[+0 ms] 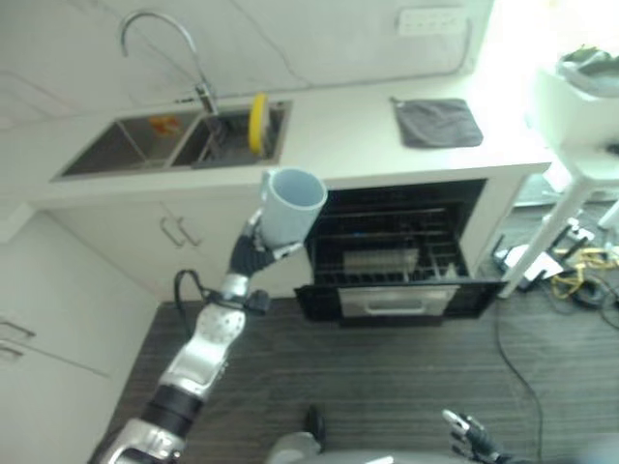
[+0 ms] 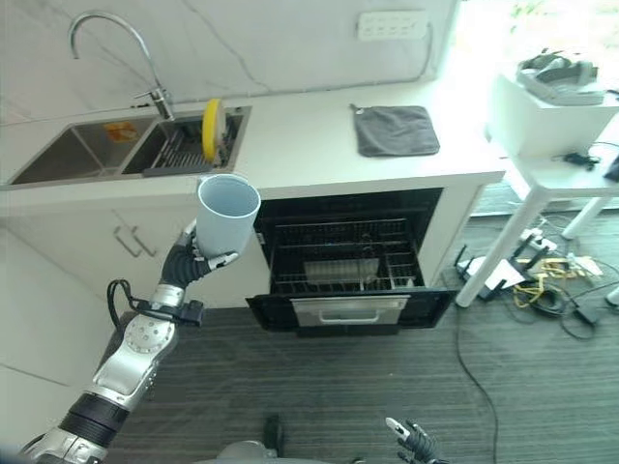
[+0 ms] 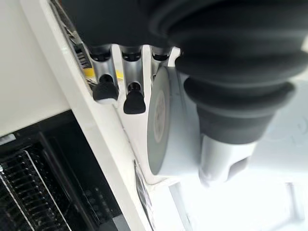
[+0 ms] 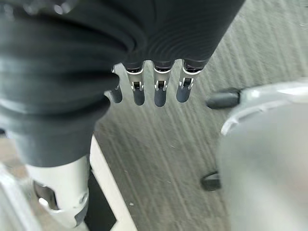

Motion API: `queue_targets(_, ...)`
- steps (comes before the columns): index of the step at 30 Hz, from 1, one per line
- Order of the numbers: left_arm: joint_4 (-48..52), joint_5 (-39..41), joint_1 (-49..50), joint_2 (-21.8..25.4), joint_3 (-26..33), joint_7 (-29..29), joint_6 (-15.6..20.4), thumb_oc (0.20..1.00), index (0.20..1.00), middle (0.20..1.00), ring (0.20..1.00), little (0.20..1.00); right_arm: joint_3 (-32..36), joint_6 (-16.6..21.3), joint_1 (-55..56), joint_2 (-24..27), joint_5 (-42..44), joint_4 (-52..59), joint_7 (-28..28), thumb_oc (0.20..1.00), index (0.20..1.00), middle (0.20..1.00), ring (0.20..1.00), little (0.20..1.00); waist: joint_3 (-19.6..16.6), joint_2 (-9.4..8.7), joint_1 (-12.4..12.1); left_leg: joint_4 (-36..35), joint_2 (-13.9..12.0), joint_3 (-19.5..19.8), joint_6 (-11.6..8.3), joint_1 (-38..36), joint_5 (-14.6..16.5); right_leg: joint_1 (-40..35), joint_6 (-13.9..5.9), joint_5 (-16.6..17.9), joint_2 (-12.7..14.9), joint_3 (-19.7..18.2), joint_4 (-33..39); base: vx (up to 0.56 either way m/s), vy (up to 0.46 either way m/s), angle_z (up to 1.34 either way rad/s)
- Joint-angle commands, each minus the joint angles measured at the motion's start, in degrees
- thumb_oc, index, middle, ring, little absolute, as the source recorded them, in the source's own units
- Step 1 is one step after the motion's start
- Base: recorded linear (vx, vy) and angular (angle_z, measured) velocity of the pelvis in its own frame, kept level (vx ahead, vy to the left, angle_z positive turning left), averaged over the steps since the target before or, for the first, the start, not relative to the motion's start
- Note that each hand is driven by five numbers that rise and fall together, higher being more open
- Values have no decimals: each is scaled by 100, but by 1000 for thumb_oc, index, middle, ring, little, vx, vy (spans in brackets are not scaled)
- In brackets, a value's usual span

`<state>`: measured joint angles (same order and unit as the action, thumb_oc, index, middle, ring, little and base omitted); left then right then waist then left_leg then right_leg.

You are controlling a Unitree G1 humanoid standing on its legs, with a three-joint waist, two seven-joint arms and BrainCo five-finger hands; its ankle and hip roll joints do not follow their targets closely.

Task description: Place the dishes in the dishwasher.

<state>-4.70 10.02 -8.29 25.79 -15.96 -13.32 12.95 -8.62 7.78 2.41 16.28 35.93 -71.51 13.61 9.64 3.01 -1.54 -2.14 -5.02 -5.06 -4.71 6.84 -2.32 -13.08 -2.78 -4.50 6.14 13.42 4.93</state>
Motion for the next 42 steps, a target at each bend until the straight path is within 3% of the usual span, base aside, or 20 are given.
queue_targets(1,419,-28,-230,244,309,37,529,200,200,200,200,200,-216,176,-60,8,-62,22,-159,1000,1000,1000,1000,1000,-245,-227,-133,-84,178,83,165,-357,-583,421,-42,277,-133,-278,-655,275,382,-16)
queue_targets(8,217,-29,-389,342,245,-63,637,200,200,200,200,200,-305,260,116,-122,-52,75,-182,1000,1000,1000,1000,1000,-337,-285,-112,-184,482,257,527,-819,-270,561,-185,203,83,-246,-1079,150,182,0)
queue_targets(11,180,-42,-383,347,215,-32,632,200,200,200,200,200,-319,364,117,-171,86,192,-283,1000,1000,1000,1000,1000,-326,-347,-68,-125,629,224,731,-881,-148,811,-332,399,129,-371,-1798,61,146,19)
queue_targets(14,64,-84,-480,361,142,-25,634,200,200,200,200,200,-233,393,139,-167,103,314,-352,1000,1000,1000,1000,1000,-229,-323,76,-49,679,277,912,-991,-19,1427,-424,770,195,-540,-3025,43,88,-1)
queue_targets(16,22,-139,-554,350,118,-55,621,200,200,200,200,200,-211,377,132,-158,-9,293,-319,1000,1000,1000,1000,1000,-198,-339,118,-80,636,248,865,-1076,-3,1506,-402,807,321,-552,-2791,69,-84,15)
queue_targets(18,67,-229,-592,373,130,-128,562,200,200,200,200,200,-205,338,117,-151,-127,265,-294,1000,1000,1000,1000,1000,-164,-382,125,-113,534,195,751,-1170,22,1422,-453,951,508,-505,-2066,66,-275,-1)
queue_targets(19,107,-276,-599,424,159,-198,516,200,200,200,200,200,-196,269,84,-123,-238,244,-238,1000,1000,1000,1000,1000,-119,-410,111,-133,426,138,681,-1255,67,1384,-528,1146,648,-476,-1695,22,-630,-26)
queue_targets(20,195,-366,-594,497,202,-259,442,200,200,200,200,200,-209,186,34,-84,-388,197,-124,1000,1000,1000,1000,1000,-89,-415,67,-129,137,171,550,-1238,54,1250,-600,948,680,-658,-1393,-4,-611,-35)
queue_targets(24,406,-351,-547,504,209,-327,213,200,200,200,200,200,-306,122,70,-123,-346,197,-169,1000,1000,1000,1000,1000,-105,-448,31,29,-159,388,369,-1044,-61,1074,-578,591,546,-834,-1213,14,-501,11)
queue_targets(27,494,-254,-387,473,312,-474,180,200,200,200,200,200,-367,110,113,-36,-407,203,-191,1000,1000,1000,1000,1000,-98,-475,37,-63,-552,237,60,-1007,-283,876,-391,592,286,-657,-669,10,-447,19)
queue_targets(28,510,-148,-334,450,384,-499,217,200,200,200,200,200,-325,113,143,59,-421,287,-231,1000,1000,1000,1000,1000,-70,-454,69,-93,-756,85,-114,-835,-490,794,-309,687,147,-588,-328,-40,-333,-3)
queue_targets(32,326,-100,-400,353,432,-398,429,200,200,200,200,200,-241,98,232,180,-431,428,-345,1000,1000,1000,1000,1000,-64,-429,152,89,-654,-225,-144,-561,-483,740,-277,830,118,-391,0,-62,-150,-5)
queue_targets(34,328,-152,-370,348,466,-377,537,200,200,200,200,200,-242,153,206,231,-342,314,-386,1000,1000,1000,1000,1000,-110,-397,130,-91,-512,47,-146,-651,-465,853,-280,859,76,-519,7,-37,-41,-5)
queue_targets(42,269,-144,-349,352,340,-432,516,200,200,200,200,200,-81,251,420,20,-70,184,-430,1000,1000,1000,1000,1000,-284,-346,321,-286,-468,10,-79,-974,-274,824,-300,819,41,-600,7,9,6,-16)
